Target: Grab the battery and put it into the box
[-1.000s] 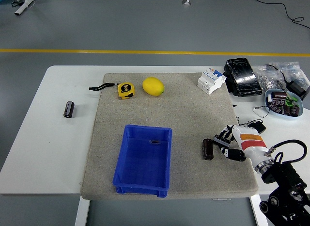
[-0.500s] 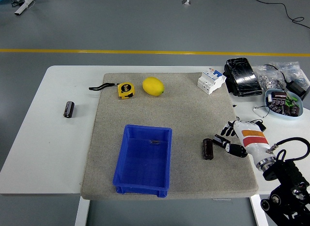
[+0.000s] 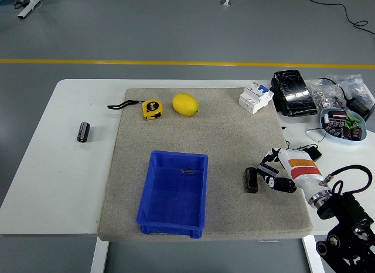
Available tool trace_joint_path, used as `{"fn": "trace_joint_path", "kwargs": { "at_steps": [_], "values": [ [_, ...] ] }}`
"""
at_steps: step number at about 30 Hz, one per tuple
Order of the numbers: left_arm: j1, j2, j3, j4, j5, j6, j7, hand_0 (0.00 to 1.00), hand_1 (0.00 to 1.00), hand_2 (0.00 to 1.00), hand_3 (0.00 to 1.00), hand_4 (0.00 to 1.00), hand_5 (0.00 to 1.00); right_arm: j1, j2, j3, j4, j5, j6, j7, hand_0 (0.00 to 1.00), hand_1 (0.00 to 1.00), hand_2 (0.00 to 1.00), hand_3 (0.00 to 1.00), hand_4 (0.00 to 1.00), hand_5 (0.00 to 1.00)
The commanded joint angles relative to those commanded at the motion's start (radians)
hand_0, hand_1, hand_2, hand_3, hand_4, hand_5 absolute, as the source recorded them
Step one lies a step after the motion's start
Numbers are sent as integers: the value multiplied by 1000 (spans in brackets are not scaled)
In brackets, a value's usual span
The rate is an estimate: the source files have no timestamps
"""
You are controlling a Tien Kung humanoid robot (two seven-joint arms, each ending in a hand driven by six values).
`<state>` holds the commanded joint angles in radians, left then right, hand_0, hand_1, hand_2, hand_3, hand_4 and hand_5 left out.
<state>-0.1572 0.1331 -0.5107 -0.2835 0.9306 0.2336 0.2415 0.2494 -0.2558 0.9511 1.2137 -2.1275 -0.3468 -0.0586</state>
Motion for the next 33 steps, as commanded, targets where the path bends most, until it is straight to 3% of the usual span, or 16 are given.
{"fn": "trace_joint_path", "kwargs": {
  "at_steps": [15, 16, 21, 22, 33],
  "values": [
    [4, -2, -6, -1, 14, -1, 6, 675, 625, 661, 644, 660, 683, 7, 7, -22, -51, 18, -23, 7, 604, 645, 707, 692, 855, 219],
    [5, -2, -6, -1, 15, -2, 6, 675, 625, 662, 644, 660, 683, 7, 8, -24, -55, 20, -26, 8, 532, 612, 675, 639, 851, 239],
    [6, -2, -9, -1, 19, -3, 8, 675, 626, 664, 643, 660, 683, 12, 5, -32, -69, 37, -43, 17, 532, 612, 675, 639, 851, 239],
    [6, -2, -8, -1, 19, -3, 7, 675, 626, 664, 643, 660, 683, 14, 3, -34, -71, 40, -43, 17, 478, 541, 594, 582, 789, 208],
    [0, -1, -7, -2, 20, -5, 7, 675, 625, 664, 644, 660, 683, 33, -1, -40, -99, 62, -37, 24, 457, 521, 575, 555, 769, 194]
  ]
}}
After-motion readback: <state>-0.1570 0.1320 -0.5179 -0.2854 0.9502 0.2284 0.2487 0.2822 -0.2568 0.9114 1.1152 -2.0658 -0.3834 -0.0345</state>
